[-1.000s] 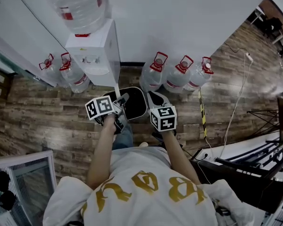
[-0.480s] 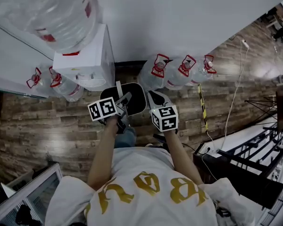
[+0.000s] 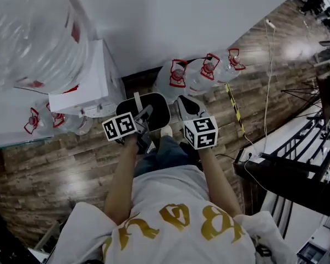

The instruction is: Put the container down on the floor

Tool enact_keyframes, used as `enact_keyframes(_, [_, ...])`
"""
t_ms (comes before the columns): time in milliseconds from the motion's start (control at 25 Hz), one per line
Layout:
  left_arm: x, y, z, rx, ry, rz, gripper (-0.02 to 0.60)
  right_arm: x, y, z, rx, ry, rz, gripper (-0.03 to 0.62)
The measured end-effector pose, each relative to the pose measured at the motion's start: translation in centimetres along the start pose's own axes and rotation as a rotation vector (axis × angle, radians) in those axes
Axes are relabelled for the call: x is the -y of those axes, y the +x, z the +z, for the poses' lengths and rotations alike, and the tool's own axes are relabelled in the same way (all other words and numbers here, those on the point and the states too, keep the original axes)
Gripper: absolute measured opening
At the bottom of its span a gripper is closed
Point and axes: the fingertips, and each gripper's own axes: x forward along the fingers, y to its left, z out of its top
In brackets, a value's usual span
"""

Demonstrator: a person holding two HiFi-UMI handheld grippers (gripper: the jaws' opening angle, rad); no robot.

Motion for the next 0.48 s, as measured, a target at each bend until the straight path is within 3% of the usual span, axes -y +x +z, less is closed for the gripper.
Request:
enact_keyframes(160, [-0.4,1.1,0.8,-0.023,-0.013,-0.005,0.025,0.8,1.6,1.5,0.01,-0.005,-0.015,0.026])
enact_keyframes(320, [-1.1,2.1,1.4,-0.04,-0.025,-0.001,0.025,0.7,4.7,-0.6,-0.062,-0.085,-0.007,0.026])
enact_keyframes(480, [-1.6,3.4,1.8,-0.049,-0.026,0.014,0.025,1.5,6.8,-2.4,-0.111,-0.082,0.006,0.026])
